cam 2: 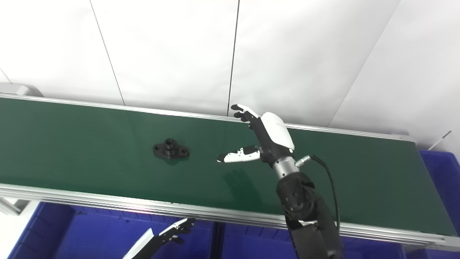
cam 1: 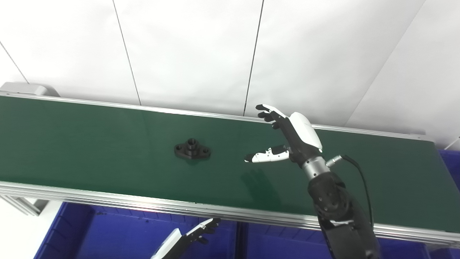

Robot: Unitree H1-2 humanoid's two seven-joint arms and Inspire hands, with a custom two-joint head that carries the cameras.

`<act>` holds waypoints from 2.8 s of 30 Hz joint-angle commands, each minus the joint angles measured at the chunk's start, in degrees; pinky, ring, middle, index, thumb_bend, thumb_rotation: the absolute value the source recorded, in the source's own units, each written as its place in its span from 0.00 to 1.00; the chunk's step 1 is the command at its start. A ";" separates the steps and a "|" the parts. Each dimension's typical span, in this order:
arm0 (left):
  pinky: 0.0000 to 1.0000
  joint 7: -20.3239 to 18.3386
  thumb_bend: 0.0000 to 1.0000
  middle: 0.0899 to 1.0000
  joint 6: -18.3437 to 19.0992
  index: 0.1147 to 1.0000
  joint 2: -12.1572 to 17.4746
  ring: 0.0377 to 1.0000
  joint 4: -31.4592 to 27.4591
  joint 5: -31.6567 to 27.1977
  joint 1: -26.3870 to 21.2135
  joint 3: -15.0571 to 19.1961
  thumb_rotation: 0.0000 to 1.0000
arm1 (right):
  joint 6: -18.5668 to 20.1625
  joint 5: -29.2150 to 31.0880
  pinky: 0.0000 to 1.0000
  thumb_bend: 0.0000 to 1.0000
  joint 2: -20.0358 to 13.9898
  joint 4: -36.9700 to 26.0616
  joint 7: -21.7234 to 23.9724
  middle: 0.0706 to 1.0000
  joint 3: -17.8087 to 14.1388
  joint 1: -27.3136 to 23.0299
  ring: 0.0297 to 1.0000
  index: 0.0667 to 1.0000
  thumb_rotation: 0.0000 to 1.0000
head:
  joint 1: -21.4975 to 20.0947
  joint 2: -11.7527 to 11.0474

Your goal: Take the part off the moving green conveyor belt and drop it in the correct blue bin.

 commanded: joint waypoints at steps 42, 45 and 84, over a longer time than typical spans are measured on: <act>0.75 3.06 0.92 0.87 -1.93 0.88 2.54 0.83 -4.94 3.11 0.80 -2.46 0.47 | 2.66 -5.26 0.76 0.92 3.88 20.90 -1.38 0.82 10.32 -14.06 0.81 0.84 0.28 | -0.20 1.25; 0.76 3.27 0.91 0.87 -1.93 0.88 2.49 0.83 -4.85 3.23 0.82 -2.52 0.47 | 2.48 -5.39 0.77 0.92 3.62 20.99 -1.38 0.83 10.91 -13.57 0.82 0.85 0.29 | -0.18 1.26; 0.71 2.01 0.92 0.90 -1.93 0.90 1.69 0.84 -5.42 1.56 0.48 -1.58 0.45 | 1.58 -10.93 0.35 0.53 -5.84 20.41 -0.32 0.40 18.33 -9.35 0.41 0.49 0.00 | -0.05 3.82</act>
